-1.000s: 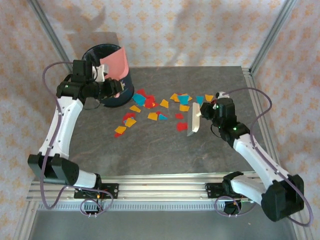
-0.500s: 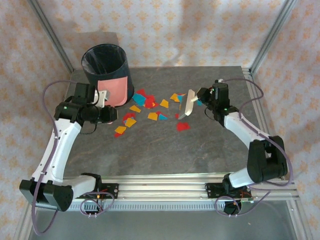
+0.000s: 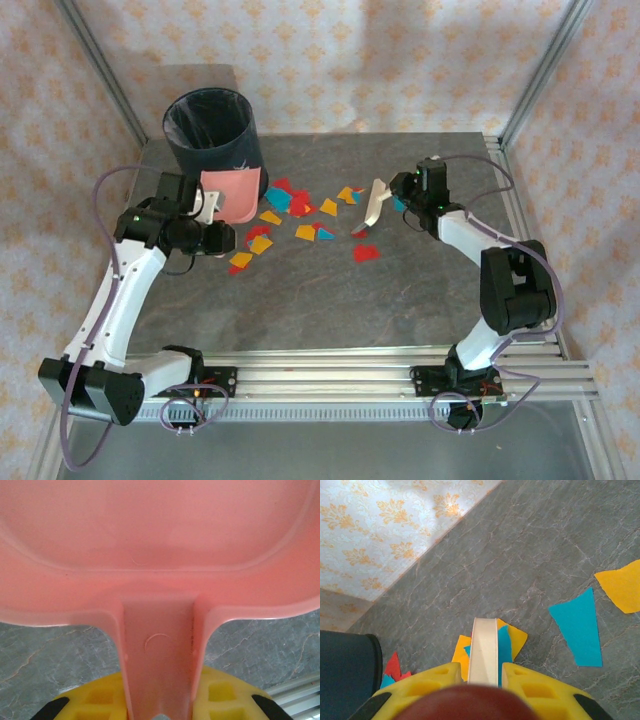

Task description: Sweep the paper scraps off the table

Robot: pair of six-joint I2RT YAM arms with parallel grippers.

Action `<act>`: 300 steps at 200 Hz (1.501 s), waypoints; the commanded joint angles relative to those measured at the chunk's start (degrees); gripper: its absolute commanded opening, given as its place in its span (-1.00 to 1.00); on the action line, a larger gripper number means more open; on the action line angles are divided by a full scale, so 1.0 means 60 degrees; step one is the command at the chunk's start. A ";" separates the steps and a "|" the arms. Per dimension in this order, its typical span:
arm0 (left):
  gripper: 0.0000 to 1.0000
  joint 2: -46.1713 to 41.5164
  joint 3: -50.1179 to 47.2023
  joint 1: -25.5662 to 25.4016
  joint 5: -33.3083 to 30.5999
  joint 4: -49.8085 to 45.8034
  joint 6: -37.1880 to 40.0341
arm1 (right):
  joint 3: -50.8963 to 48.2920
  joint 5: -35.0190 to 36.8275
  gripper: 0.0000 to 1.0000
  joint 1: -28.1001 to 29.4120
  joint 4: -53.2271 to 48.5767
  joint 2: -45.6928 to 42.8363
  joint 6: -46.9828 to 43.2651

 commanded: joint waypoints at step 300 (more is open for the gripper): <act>-1.00 0.2607 -0.0059 -0.5087 -0.1427 -0.0038 0.1335 | -0.2835 0.1536 -1.00 0.0219 -0.4346 -0.7165 -0.4582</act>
